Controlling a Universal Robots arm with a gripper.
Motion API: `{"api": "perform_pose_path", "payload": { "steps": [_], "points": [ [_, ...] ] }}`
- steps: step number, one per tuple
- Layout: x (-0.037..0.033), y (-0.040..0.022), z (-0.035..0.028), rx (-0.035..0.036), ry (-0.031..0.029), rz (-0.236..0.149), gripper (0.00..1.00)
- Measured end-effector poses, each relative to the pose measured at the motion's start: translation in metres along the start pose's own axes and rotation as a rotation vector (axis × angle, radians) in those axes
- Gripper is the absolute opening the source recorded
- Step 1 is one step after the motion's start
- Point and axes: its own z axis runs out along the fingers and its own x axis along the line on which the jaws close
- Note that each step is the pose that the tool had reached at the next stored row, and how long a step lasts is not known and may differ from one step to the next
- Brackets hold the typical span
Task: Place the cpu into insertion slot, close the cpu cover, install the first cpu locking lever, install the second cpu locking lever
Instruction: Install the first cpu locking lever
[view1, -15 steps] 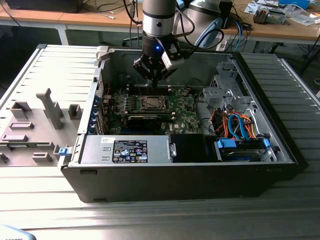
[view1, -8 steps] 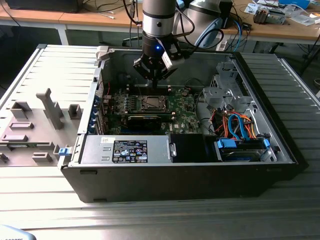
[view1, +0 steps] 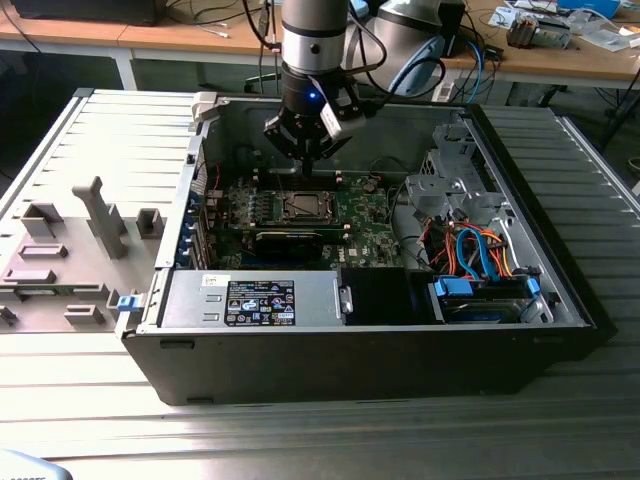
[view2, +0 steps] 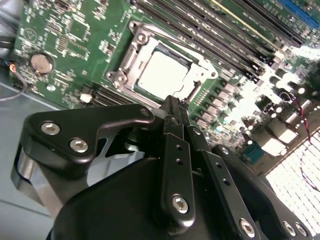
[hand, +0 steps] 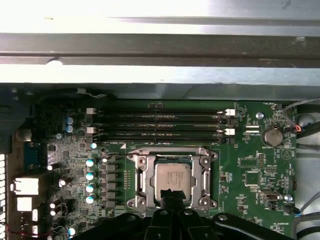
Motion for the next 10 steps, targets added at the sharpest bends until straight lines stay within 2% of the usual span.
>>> {"api": "perform_pose_path", "payload": {
  "steps": [3,4,6,10],
  "points": [
    [0.013,0.0001,-0.0001,-0.0014,-0.0048,0.0,0.11],
    [0.0203,0.0002,-0.0002,-0.0016,-0.0072,0.0,0.11],
    [0.0293,0.0003,-0.0003,-0.0016,-0.009,0.0,0.11],
    [0.035,0.0003,-0.0003,-0.0016,-0.0093,0.0,0.11]
  ]
}}
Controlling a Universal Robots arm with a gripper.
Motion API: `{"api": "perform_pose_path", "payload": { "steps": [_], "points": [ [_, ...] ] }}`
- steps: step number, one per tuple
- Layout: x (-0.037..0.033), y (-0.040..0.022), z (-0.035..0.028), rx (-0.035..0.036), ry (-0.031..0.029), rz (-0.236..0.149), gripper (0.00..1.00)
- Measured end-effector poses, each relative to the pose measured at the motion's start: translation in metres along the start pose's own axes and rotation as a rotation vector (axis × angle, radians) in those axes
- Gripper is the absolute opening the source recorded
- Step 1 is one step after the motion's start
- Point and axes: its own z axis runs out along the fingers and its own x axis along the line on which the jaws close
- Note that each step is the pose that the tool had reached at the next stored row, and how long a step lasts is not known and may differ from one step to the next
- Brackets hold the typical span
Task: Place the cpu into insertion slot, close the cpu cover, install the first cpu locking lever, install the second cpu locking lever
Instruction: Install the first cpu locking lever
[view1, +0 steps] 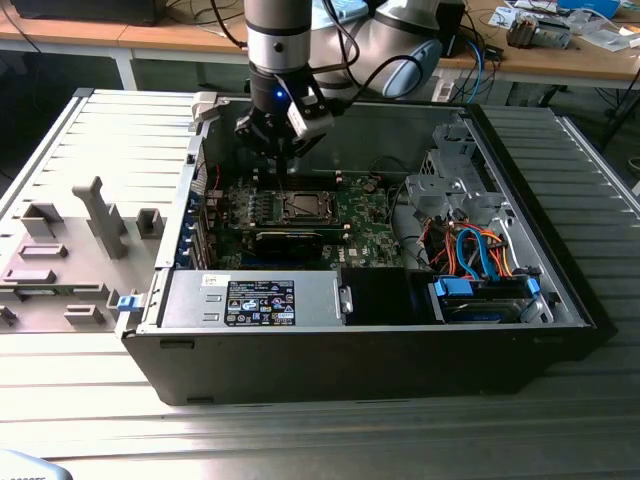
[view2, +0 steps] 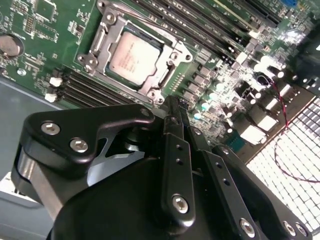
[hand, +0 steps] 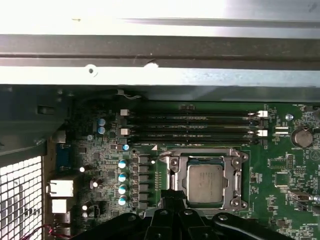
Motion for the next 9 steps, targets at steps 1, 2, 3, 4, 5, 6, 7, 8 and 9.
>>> {"api": "perform_pose_path", "payload": {
  "steps": [1,2,3,4,5,6,7,8,9],
  "points": [
    [0.0009,0.0,0.0,0.0,0.0,0.0,0.11],
    [0.0017,0.0,0.0,-0.0001,-0.0001,0.0,0.11],
    [0.0024,0.0001,0.0,-0.0001,0.0,0.0,0.11],
    [0.0033,0.0001,0.0,0.0001,0.0,0.0,0.11],
    [0.0043,0.0002,0.0,0.0,0.0,0.0,0.11],
    [0.0048,0.0003,0.0,0.0,0.0,0.0,0.11],
    [0.0052,0.0004,0.0,0.0,0.0,0.0,0.11],
    [0.0059,0.0004,-0.0001,0.0001,0.0,0.0,0.11],
    [0.0063,0.0006,-0.0001,0.0,0.0,0.0,0.11]
  ]
}}
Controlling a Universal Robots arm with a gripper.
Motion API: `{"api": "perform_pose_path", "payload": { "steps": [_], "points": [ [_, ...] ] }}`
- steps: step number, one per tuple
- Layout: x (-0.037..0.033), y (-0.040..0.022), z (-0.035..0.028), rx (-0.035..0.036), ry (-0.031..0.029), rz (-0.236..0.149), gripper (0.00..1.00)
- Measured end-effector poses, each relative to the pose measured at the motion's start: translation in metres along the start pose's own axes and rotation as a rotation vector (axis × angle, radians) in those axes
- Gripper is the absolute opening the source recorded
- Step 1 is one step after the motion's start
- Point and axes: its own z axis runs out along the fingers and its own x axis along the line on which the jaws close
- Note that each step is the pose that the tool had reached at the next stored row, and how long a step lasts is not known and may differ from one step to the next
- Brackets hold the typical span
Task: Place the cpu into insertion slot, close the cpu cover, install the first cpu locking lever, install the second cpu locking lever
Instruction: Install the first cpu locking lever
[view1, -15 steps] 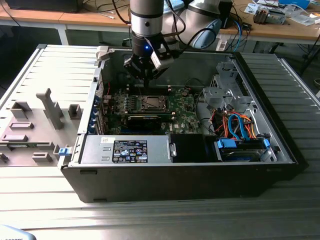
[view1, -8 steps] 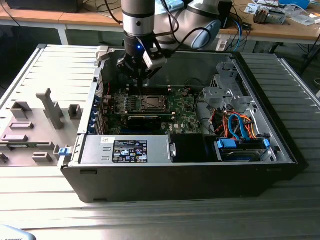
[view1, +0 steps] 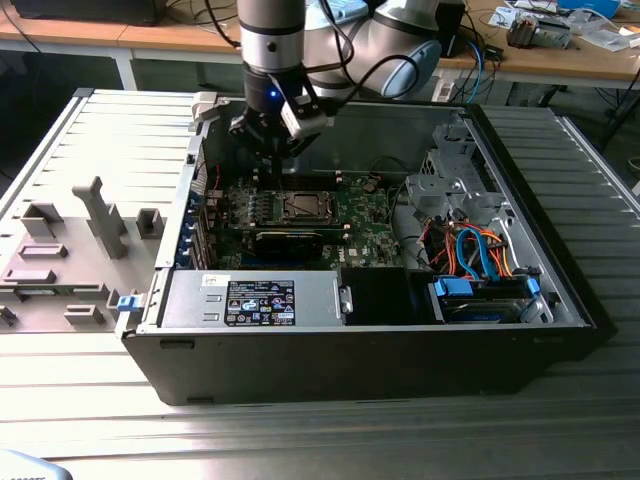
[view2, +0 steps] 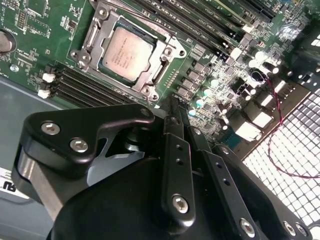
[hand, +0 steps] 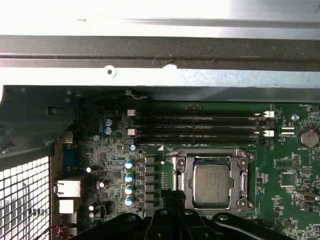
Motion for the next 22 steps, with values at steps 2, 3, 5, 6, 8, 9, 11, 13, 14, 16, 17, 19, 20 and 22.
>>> {"api": "perform_pose_path", "payload": {
  "steps": [2,3,5,6,8,9,11,13,14,16,17,19,20,22],
  "points": [
    [0.0012,0.0002,-0.0001,0.0,0.0,0.0,0.11],
    [0.0016,0.0003,0.0,0.0,0.0,0.0,0.11],
    [0.0026,0.0005,-0.0001,0.0,0.0,0.0,0.11],
    [0.0032,0.0006,-0.0001,0.0,0.0,0.0,0.11],
    [0.0043,0.0007,-0.0001,0.0,0.0,0.0,0.11],
    [0.0047,0.0009,-0.0001,0.0,0.0,0.0,0.11],
    [0.0063,0.0011,-0.0001,0.0,0.0,0.0,0.11],
    [0.0075,0.0015,-0.0001,0.0001,0.0,0.0,0.11],
    [0.0087,0.0021,-0.0002,0.0001,0.0001,0.0,0.11],
    [0.0109,0.0031,-0.0002,0.0,0.0,0.0,0.11],
    [0.0118,0.004,-0.0002,-0.0001,-0.0001,0.0,0.11],
    [0.0137,0.0064,-0.0002,-0.0006,0.0001,0.0,0.11],
    [0.0147,0.0078,0.0,-0.0017,0.0,0.0,0.11],
    [0.0167,0.0109,0.0003,-0.0046,0.0,0.0,0.11]
  ]
}}
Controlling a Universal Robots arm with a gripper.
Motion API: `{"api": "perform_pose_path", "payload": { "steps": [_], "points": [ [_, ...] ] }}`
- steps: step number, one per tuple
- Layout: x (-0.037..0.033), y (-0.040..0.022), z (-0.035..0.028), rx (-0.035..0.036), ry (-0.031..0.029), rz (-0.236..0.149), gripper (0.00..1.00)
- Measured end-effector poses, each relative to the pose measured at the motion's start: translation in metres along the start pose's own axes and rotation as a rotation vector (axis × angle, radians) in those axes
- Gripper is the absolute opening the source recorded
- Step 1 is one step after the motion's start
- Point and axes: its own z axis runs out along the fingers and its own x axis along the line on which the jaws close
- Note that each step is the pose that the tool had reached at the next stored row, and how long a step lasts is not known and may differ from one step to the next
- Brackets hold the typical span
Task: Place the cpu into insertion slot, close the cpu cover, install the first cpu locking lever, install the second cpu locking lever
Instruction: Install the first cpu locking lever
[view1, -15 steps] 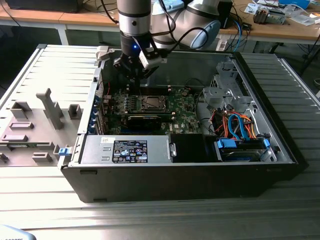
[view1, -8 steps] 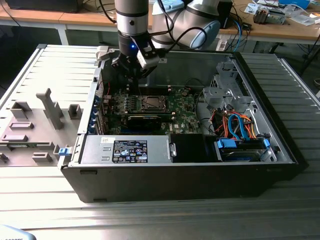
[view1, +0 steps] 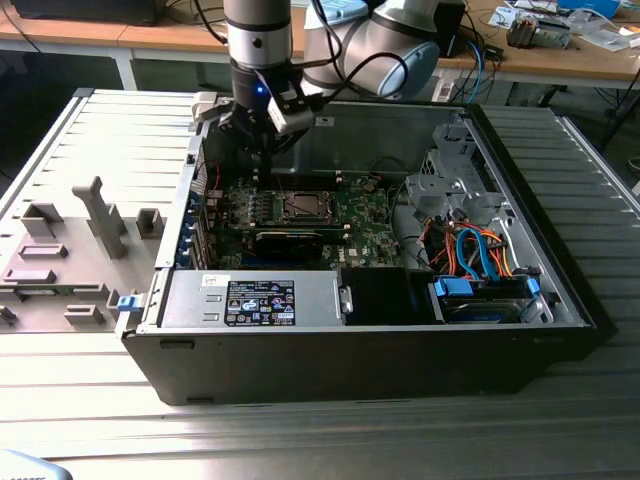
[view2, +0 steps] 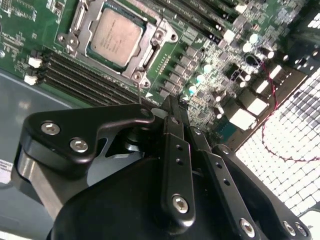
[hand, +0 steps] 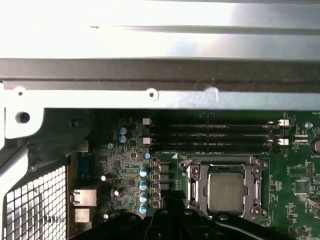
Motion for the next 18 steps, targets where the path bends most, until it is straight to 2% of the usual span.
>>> {"api": "perform_pose_path", "payload": {
  "steps": [5,9,18],
  "points": [
    [0.0018,0.0069,0.002,-0.0167,-0.0001,0.0,0.11],
    [0.0013,0.0166,0.0033,-0.0173,-0.0002,-0.001,0.11],
    [-0.0013,0.0173,0.0034,-0.0174,-0.0001,-0.003,0.11]
  ]
}}
